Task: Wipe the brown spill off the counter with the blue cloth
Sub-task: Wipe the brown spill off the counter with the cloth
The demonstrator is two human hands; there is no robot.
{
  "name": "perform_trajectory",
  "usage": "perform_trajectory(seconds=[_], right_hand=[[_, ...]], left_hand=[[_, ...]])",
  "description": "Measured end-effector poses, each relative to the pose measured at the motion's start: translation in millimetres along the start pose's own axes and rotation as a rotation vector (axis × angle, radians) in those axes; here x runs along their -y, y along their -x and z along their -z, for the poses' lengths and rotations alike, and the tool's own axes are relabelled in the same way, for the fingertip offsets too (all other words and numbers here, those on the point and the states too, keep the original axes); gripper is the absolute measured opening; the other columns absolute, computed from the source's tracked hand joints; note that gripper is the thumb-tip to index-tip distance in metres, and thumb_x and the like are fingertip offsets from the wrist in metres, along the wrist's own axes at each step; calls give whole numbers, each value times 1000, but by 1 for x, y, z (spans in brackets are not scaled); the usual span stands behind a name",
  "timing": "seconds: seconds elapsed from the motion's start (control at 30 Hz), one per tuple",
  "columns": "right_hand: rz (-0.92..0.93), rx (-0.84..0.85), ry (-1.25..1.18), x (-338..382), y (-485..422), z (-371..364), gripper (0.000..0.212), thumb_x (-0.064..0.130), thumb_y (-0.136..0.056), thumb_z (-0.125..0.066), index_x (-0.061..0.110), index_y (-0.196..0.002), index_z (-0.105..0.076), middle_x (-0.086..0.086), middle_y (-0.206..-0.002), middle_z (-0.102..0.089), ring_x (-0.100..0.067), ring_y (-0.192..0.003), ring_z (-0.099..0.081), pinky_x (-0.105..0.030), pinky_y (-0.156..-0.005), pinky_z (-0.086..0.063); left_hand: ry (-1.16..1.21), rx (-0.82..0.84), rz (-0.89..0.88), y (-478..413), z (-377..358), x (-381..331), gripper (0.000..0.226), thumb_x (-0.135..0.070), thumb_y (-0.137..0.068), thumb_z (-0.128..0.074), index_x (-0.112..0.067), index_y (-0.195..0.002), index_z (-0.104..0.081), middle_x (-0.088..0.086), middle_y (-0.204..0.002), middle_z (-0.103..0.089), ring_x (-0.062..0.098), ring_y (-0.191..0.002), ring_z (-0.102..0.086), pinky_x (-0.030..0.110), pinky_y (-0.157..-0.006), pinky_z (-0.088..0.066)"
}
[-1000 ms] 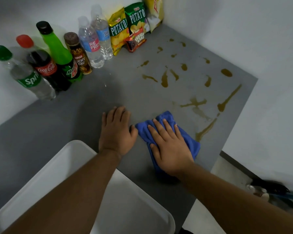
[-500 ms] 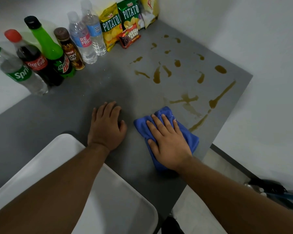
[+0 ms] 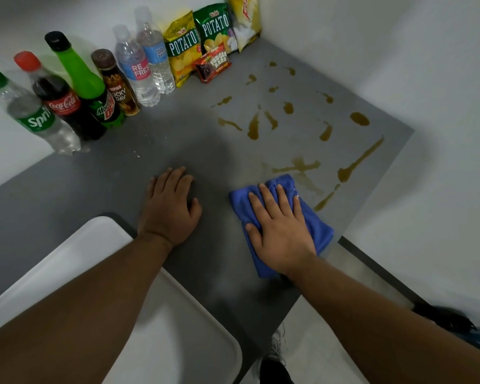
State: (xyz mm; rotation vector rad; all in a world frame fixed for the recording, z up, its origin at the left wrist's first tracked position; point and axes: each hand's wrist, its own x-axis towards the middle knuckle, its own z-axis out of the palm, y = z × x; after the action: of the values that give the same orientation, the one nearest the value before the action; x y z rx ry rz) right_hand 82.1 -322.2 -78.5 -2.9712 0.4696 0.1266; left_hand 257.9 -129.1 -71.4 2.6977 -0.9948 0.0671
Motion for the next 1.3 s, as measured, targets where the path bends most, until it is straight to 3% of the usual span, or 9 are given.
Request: perform_trajectory(seconds=[0.2, 0.37, 0.53, 0.77, 0.87, 1.03, 1.2, 1.3], right_hand=[[280, 12, -41, -35, 34, -5, 62, 60, -108, -26, 37, -165, -13, 8, -174, -10, -18, -160, 5, -52, -129, -3], [216, 13, -31, -56, 11, 4, 60, 59, -106, -27, 39, -163, -20, 9, -173, -16, -20, -161, -2, -56, -128, -8], [68, 0, -15, -29, -2, 3, 63, 56, -107, -20, 30, -164, -19, 2, -173, -14, -28, -160, -1, -56, -128, -2], [326, 36, -40, -81, 34, 4, 66, 66, -104, -28, 41, -164, -16, 12, -173, -10, -18, -161, 2, -56, -128, -5], [239, 37, -5, -95, 12, 12, 67, 69, -103, -26, 42, -163, -15, 10, -174, -10, -21, -161, 2, -60, -127, -7], [54, 27, 16, -58, -21, 10, 74, 68, -101, -17, 30, -165, -16, -2, -174, -11, -31, -160, 3, -61, -127, 0], [361, 36, -2, -80, 6, 7, 72, 69, -103, -26, 33, -165, -15, 2, -174, -10, -27, -161, 3, -60, -127, -5], [419, 44, -27, -111, 11, 11, 69, 68, -104, -27, 39, -164, -14, 8, -174, -12, -19, -161, 2, -57, -128, -6]], left_hand=[[-24, -5, 35, -1, 4, -12, 52, -29, -87, -50, -4, -132, -59, 22, -149, -52, 45, -137, -49, 61, -118, -35], [72, -31, 78, 6, -3, -50, 51, -24, -83, -58, -7, -132, -61, 18, -149, -54, 41, -134, -51, 60, -115, -38], [85, -26, 109, -2, -15, -73, 50, -26, -85, -58, -11, -133, -59, 15, -151, -52, 39, -139, -47, 61, -119, -33], [61, -53, 112, -1, -21, -74, 52, -26, -87, -54, -9, -136, -59, 16, -152, -52, 39, -141, -47, 58, -120, -32], [46, -48, 113, -1, -21, -75, 52, -27, -87, -53, -8, -136, -58, 16, -152, -52, 39, -140, -47, 58, -119, -34], [21, -36, 118, -2, -20, -76, 53, -28, -87, -54, -8, -136, -58, 17, -152, -51, 40, -139, -47, 59, -119, -34], [7, -16, 117, -3, -17, -76, 53, -30, -88, -54, -8, -137, -57, 17, -152, -52, 40, -137, -49, 58, -119, -34], [15, -16, 130, -3, -16, -76, 52, -30, -88, -56, -9, -136, -57, 15, -152, -51, 39, -138, -48, 56, -120, -33]])
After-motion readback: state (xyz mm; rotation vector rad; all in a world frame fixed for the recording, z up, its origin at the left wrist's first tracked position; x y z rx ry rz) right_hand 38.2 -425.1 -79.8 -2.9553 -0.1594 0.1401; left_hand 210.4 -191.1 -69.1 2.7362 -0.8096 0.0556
